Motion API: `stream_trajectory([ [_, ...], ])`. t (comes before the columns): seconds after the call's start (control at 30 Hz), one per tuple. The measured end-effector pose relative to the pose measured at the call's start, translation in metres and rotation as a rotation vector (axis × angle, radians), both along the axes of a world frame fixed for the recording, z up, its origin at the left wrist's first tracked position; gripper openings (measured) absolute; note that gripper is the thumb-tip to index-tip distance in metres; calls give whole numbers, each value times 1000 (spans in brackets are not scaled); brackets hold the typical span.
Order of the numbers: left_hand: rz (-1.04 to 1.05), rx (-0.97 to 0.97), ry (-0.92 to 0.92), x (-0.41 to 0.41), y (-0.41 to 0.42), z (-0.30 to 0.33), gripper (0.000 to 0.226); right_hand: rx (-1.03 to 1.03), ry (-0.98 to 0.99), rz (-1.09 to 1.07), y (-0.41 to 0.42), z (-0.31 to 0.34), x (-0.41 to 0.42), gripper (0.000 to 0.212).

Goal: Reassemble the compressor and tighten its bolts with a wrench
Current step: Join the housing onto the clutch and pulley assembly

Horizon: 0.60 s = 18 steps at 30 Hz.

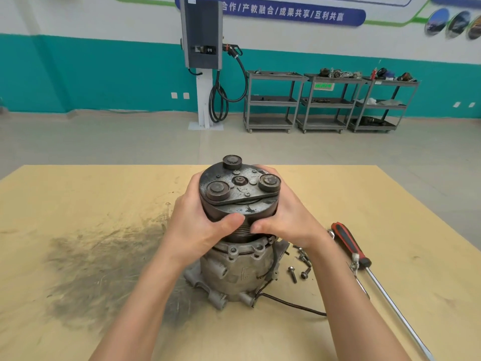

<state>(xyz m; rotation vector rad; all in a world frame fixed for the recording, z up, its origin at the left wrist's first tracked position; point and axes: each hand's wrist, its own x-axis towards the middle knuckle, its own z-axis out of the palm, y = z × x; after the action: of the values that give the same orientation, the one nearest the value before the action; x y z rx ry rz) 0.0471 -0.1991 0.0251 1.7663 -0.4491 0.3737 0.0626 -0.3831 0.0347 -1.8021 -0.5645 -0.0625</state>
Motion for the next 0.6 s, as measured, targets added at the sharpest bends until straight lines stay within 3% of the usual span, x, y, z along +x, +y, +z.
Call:
stream_trajectory([
  [0.2, -44, -77, -5, 4, -1, 1, 99, 17, -48, -90, 1, -7, 1, 109],
  [0.6, -144, -129, 33, 7, 2, 1, 95, 58, -99, -124, 3, -9, -2, 114],
])
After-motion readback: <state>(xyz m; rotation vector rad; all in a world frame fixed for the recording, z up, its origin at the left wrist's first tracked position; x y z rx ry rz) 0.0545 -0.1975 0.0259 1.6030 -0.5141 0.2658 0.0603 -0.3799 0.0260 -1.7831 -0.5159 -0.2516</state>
